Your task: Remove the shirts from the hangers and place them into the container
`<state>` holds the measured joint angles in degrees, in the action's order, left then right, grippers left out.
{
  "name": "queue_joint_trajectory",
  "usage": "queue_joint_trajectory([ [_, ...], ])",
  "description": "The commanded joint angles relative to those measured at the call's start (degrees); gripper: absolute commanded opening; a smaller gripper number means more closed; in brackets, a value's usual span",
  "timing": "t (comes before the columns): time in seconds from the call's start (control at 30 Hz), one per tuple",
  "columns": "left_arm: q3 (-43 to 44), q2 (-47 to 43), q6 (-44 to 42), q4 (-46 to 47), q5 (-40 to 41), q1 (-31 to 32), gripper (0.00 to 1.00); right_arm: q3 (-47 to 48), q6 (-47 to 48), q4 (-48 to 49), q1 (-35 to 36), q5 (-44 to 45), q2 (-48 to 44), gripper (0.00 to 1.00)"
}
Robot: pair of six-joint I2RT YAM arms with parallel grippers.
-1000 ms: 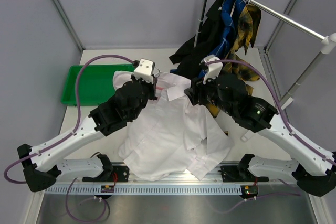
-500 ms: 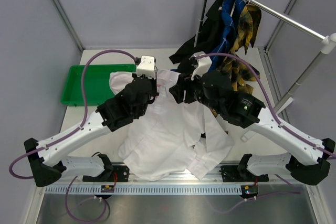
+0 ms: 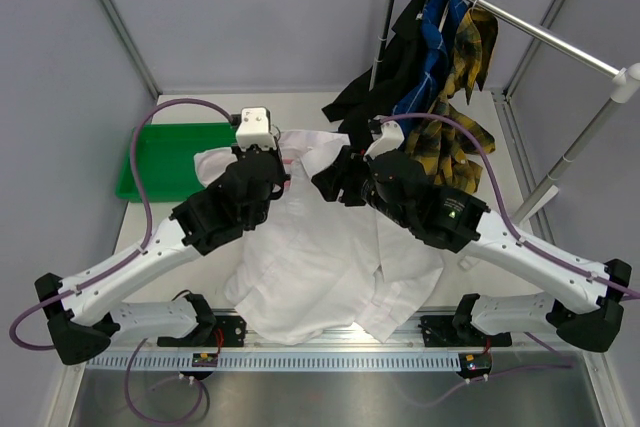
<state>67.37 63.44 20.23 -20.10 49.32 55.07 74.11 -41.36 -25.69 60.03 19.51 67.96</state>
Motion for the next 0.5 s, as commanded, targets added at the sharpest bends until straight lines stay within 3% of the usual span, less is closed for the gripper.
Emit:
queue_joint_trajectory([
  [0.0,-0.49,-2.79,3.94,4.54,2.54,-0.14,0.0,-1.15,-4.6,6.97,0.7,4.3,0.24,0.63],
  [0.47,-2.42,-4.9,4.47,5.24,0.87,-0.14,0.0,-1.24,-6.71,14.44,0.79,4.22,4.72,0.62],
])
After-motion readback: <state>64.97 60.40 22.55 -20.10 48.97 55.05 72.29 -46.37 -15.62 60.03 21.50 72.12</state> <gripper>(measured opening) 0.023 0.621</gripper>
